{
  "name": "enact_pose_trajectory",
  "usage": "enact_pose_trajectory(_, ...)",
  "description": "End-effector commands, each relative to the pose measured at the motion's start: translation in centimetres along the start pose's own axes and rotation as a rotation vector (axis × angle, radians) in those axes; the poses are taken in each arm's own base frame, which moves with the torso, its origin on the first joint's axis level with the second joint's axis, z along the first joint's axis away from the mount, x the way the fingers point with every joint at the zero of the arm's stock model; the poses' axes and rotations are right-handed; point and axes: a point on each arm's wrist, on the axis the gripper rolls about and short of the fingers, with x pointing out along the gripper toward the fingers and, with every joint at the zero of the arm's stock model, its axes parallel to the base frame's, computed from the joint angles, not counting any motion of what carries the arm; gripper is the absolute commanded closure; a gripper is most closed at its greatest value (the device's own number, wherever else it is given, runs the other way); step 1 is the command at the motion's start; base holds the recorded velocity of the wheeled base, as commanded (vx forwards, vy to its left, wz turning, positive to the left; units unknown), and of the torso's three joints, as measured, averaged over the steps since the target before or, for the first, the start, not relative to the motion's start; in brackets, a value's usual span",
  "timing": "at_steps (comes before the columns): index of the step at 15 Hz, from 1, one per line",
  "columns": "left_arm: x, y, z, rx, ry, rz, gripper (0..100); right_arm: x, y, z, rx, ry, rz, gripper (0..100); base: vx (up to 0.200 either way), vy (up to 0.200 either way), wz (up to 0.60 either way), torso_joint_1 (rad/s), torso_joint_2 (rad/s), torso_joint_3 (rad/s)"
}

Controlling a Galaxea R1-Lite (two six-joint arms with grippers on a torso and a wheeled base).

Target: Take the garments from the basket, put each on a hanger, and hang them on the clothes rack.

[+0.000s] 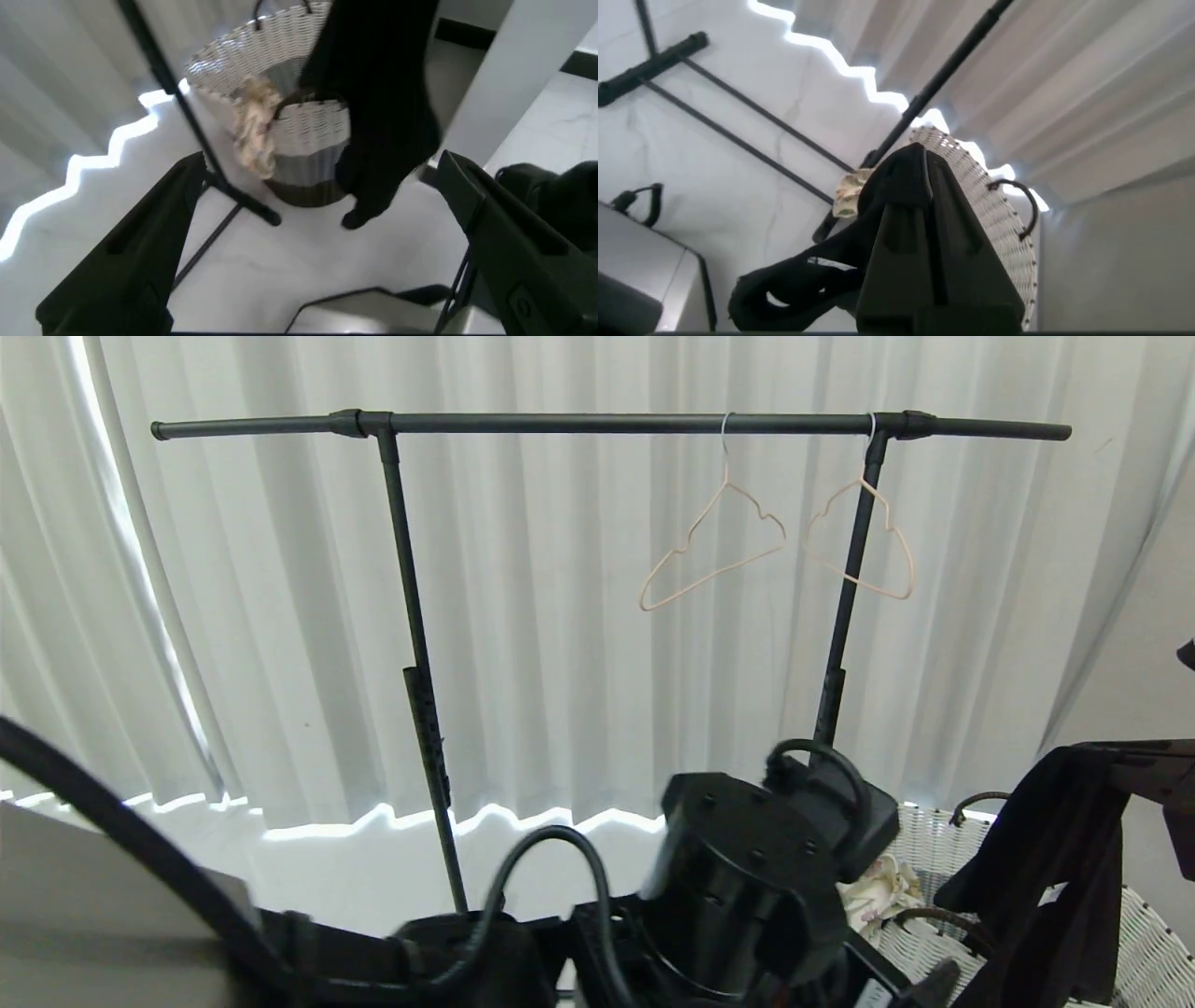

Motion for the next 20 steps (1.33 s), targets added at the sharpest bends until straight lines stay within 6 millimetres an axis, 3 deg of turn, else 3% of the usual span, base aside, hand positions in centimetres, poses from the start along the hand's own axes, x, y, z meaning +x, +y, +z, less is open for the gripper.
enact_pose_trajectory(1,5.0,-2.3,-1.5,0.027,0.024,-0.044,0,0.0,0.3,0.1,-0.009,-0.008,0.028,100,0.0,0.0,0.0,0.0,0.0,0.0)
enact_pose_trajectory(4,7.0,-2.7,-0.8,0.027,-0.015,-0.052,0,0.1,0.5,0.1,-0.015,-0.015,0.056,100,0.0,0.0,0.0,0.0,0.0,0.0)
enact_pose_trajectory(7,9.0,-2.6,-1.3,0.026,-0.01,-0.046,0,0.0,0.6,0.1,-0.015,-0.016,0.058,100,0.0,0.0,0.0,0.0,0.0,0.0)
enact_pose_trajectory(15,11.1,-1.0,-3.8,0.014,0.062,-0.008,0,-0.1,1.0,0.2,-0.03,-0.02,0.091,100,0.0,0.0,0.0,0.0,0.0,0.0)
enact_pose_trajectory(16,11.1,-0.9,-3.9,0.013,0.064,-0.008,100,-0.1,1.1,0.2,-0.03,-0.018,0.092,100,0.0,0.0,0.0,0.0,0.0,0.0)
enact_pose_trajectory(20,11.1,-1.1,-3.9,0.013,0.065,-0.006,100,-0.1,1.0,0.2,-0.03,-0.018,0.09,100,0.0,0.0,0.0,0.0,0.0,0.0)
